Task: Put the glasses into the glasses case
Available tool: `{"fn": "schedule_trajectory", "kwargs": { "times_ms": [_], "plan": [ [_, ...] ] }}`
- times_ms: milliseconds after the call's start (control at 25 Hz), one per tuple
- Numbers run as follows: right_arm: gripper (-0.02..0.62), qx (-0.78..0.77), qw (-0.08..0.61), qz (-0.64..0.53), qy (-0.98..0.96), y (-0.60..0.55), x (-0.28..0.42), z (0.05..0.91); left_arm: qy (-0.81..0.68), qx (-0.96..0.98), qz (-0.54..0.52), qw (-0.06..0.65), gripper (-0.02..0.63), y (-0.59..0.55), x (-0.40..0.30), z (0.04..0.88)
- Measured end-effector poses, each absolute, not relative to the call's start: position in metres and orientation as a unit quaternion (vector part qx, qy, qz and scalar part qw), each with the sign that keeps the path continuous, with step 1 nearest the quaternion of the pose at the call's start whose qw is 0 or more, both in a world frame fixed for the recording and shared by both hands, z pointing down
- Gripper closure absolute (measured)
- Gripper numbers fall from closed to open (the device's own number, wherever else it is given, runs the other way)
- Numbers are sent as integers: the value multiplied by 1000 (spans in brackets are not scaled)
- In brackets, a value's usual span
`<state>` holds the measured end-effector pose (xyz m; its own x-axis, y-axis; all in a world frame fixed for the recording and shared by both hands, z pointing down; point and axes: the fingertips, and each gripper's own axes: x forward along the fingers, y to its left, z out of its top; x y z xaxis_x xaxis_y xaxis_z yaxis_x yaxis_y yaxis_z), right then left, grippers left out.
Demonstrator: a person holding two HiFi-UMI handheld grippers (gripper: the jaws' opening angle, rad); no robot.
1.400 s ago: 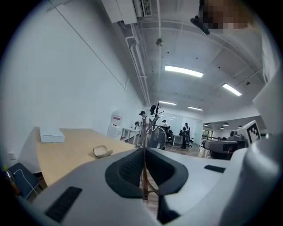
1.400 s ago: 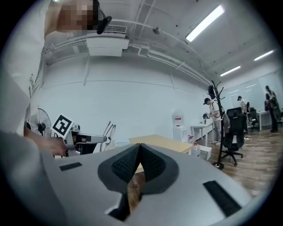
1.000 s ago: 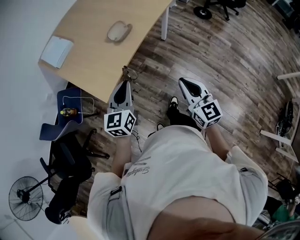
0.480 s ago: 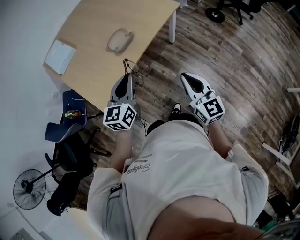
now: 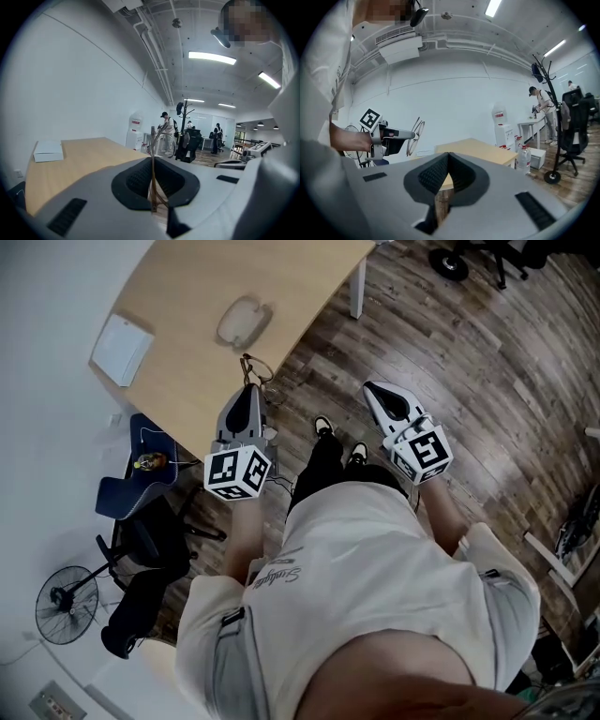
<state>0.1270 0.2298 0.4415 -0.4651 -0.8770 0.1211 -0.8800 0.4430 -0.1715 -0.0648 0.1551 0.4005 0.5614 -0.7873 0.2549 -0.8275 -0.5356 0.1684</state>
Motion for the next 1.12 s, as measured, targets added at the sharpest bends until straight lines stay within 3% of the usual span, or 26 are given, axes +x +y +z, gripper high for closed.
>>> {"fn": "schedule_trajectory", "kwargs": {
  "times_ms": [1120],
  "plan": [
    [598, 540, 65, 58, -837, 32, 92, 414, -453, 877, 49, 153, 580, -52, -112, 427]
  ]
}}
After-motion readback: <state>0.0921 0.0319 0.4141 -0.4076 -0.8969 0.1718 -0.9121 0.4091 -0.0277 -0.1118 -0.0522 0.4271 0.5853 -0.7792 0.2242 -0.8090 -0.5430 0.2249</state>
